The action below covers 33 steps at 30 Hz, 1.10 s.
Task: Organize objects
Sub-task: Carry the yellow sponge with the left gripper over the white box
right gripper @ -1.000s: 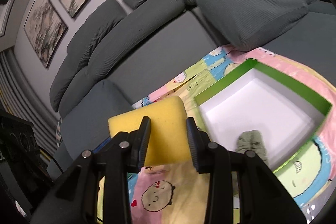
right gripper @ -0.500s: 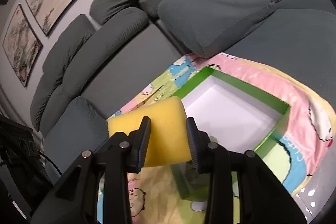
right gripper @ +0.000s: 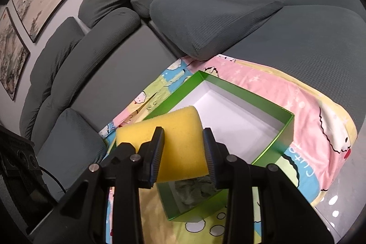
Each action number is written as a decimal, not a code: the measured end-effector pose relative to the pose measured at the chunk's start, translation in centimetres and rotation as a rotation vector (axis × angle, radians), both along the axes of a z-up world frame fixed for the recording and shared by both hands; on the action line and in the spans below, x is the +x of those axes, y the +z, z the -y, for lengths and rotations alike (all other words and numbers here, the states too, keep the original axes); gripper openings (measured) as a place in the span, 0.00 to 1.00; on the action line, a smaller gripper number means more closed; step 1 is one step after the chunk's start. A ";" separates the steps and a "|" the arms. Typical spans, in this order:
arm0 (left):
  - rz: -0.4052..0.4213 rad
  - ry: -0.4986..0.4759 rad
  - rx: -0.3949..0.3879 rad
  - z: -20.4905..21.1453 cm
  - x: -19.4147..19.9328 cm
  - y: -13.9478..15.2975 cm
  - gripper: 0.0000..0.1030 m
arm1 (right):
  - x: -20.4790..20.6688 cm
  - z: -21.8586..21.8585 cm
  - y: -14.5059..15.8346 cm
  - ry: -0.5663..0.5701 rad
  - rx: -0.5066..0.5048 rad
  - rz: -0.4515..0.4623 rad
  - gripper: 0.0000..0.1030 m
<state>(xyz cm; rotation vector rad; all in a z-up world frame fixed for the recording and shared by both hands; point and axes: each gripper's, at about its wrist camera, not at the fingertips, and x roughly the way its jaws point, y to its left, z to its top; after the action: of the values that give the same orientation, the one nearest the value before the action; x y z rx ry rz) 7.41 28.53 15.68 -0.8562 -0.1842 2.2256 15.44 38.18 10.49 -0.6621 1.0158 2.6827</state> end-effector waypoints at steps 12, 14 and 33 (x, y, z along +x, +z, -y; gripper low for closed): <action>0.135 -0.061 0.049 -0.2 -1.3 -2.3 0.25 | -0.6 -0.1 -0.6 -0.054 0.058 0.098 0.34; 0.160 -0.068 0.063 -0.2 -1.5 -2.8 0.25 | -0.7 -0.2 -0.7 -0.066 0.065 0.113 0.34; 0.231 -0.059 0.068 1.0 -1.5 -4.1 0.27 | -1.6 -0.4 -1.4 -0.137 0.097 0.185 0.49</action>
<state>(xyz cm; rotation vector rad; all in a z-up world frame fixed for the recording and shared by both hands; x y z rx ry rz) 5.88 27.58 11.54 -1.0666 -0.3369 2.0508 13.80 38.62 9.11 -0.7752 0.8459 2.4816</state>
